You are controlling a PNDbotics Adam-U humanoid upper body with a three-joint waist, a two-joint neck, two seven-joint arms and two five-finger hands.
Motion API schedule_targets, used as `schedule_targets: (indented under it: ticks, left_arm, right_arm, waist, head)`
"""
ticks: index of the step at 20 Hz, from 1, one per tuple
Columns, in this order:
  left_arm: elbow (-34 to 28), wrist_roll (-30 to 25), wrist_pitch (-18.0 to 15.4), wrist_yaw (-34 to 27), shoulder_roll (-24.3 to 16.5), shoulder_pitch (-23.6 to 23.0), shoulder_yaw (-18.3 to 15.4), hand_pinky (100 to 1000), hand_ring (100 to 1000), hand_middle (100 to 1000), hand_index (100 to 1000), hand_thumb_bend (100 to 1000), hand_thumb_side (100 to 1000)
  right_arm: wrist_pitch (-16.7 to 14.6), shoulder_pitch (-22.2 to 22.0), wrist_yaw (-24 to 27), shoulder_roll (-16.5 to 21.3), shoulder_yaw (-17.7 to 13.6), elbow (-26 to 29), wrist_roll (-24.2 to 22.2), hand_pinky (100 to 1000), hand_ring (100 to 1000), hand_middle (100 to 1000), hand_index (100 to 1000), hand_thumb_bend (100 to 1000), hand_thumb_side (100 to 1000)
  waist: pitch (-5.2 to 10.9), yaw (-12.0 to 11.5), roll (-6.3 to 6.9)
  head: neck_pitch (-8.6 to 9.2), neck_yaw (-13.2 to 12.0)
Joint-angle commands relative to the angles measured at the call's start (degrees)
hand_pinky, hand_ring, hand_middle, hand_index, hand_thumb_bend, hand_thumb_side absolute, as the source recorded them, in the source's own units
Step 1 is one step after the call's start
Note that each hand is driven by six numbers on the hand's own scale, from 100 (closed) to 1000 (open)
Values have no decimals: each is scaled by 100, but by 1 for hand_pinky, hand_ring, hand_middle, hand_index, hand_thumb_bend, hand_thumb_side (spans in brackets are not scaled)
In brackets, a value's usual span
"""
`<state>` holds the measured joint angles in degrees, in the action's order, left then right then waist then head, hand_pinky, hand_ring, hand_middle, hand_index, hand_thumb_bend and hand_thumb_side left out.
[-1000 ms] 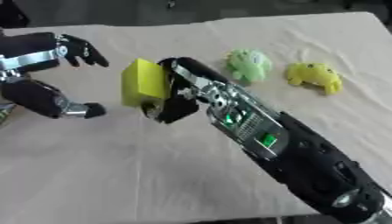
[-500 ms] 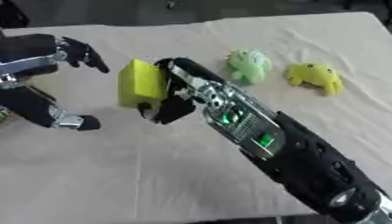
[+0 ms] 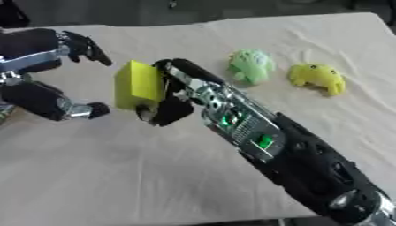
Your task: Pick up the objects with one hand, pass them to the other hand, and then place them into the box on the other side of the table.
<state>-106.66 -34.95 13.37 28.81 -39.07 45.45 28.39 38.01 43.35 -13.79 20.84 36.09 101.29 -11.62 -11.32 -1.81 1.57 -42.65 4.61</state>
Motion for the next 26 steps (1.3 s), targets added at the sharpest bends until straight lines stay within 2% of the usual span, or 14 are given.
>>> schedule_targets:
  ticks: [1, 8, 15, 19, 26]
  left_arm:
    - [-68, 149, 54, -64, -17, 126, -58, 766, 827, 785, 864, 528, 665]
    - [-31, 232, 176, -116, 67, 123, -4, 762, 827, 782, 860, 589, 687]
    - [24, 112, 164, -117, 131, 146, 48, 767, 828, 783, 859, 656, 649]
    - [78, 100, 183, -61, 188, 147, 76, 766, 829, 783, 859, 644, 658]
    - [149, 121, 203, 14, 236, 119, 52, 769, 833, 786, 859, 683, 652]
  right_arm:
    - [2, 106, -32, 4, -32, 79, -17, 766, 546, 465, 515, 100, 189]
    - [16, 108, -48, -21, -28, 111, -23, 765, 546, 465, 515, 100, 187]
    - [-21, 102, -49, -59, -21, 81, -28, 763, 544, 464, 514, 100, 189]
    - [-74, 99, -29, -85, -9, 36, -17, 763, 544, 467, 514, 100, 190]
    - [-146, 90, -12, -101, -2, -14, 7, 762, 544, 469, 511, 100, 192]
  waist:
    - [150, 5, 3]
    - [146, 7, -1]
    - [143, 10, -4]
    - [143, 20, -6]
    - [137, 27, -5]
  head:
    - [17, -23]
    - [21, -53]
    - [9, -65]
    - [4, -63]
    - [10, -74]
